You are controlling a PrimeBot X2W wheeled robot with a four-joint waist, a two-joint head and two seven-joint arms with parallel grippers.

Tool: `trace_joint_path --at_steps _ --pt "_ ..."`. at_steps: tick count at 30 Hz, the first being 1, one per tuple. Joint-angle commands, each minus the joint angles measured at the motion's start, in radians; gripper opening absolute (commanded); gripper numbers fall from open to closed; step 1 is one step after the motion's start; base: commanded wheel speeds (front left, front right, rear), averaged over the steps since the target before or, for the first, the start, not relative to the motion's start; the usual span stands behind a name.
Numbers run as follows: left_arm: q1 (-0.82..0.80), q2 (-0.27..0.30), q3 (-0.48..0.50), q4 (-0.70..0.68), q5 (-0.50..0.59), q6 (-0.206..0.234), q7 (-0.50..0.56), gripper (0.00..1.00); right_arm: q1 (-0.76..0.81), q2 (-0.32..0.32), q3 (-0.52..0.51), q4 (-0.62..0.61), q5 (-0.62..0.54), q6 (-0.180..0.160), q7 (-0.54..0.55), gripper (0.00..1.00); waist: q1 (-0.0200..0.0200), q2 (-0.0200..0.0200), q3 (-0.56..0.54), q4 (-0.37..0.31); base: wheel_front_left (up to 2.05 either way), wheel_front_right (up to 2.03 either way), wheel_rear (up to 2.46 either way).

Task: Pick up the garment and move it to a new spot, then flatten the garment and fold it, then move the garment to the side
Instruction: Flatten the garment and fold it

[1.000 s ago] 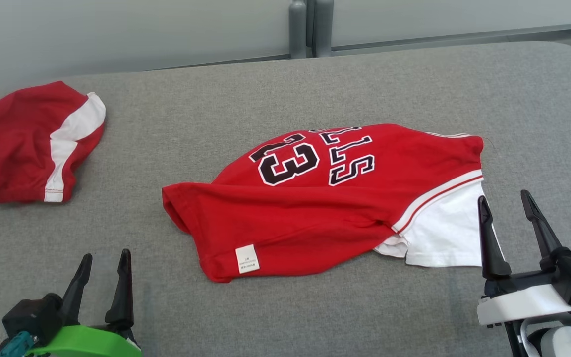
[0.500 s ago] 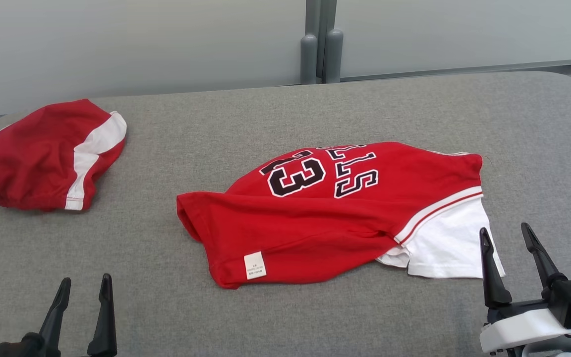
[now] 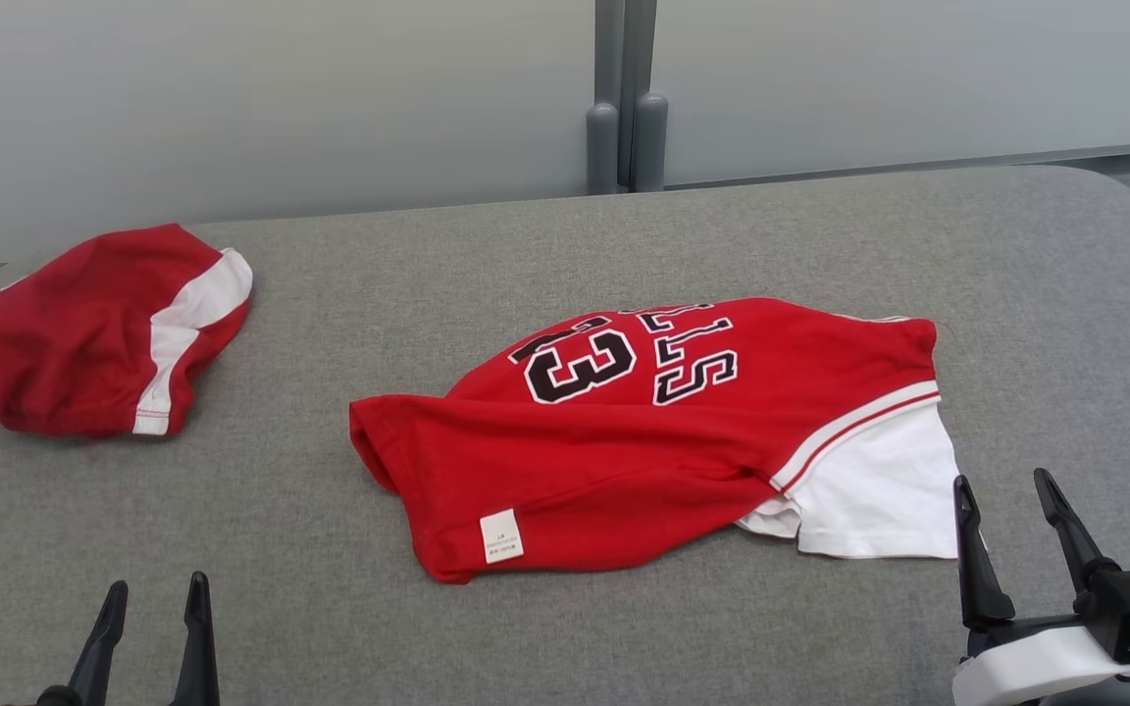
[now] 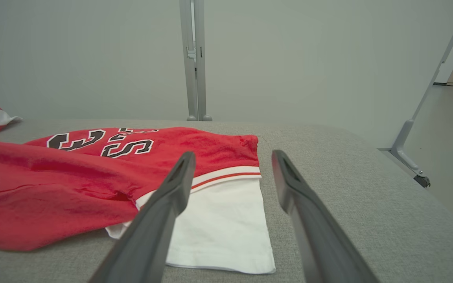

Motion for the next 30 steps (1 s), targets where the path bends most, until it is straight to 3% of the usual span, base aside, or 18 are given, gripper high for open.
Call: trace_joint_path --at_steps 1,7,12,21,26,30 --pt "0.016 -0.004 0.006 -0.002 0.007 -0.004 -0.003 1.0 0.005 0.0 -0.002 0.001 0.0 0.0 -0.003 1.0 0.0 0.0068 0.0 0.0 0.0 0.0 0.0" --pt "0.022 0.007 -0.022 0.023 -0.012 -0.004 -0.003 1.0 -0.014 0.0 -0.016 0.004 0.023 0.0 -0.003 1.0 0.0 0.0068 0.014 -0.004 0.0 0.0 0.0" --pt "-0.031 -0.019 -0.04 0.049 -0.068 0.013 0.124 1.0 -0.058 -0.035 -0.03 0.091 0.02 0.0 0.023 1.0 0.0 0.0068 0.051 -0.01 0.0 0.0 0.0" --pt "-0.133 -0.023 -0.141 -0.126 -0.096 0.091 0.538 1.0 -0.177 -0.184 0.015 0.081 0.06 0.0 0.45 1.0 0.0 0.0068 0.154 -0.015 0.0 0.0 0.0" --pt "-0.191 -0.033 -0.183 -0.206 -0.127 0.095 0.667 1.0 -0.219 -0.235 0.078 0.073 0.102 0.0 0.621 1.0 0.0 0.0068 0.223 -0.012 0.0 0.0 0.0" --pt "-0.215 -0.039 -0.186 -0.197 -0.142 0.109 0.712 1.0 -0.233 -0.24 0.117 0.1 0.146 0.0 0.682 1.0 0.0 0.0068 0.256 -0.01 0.0 0.0 0.0"
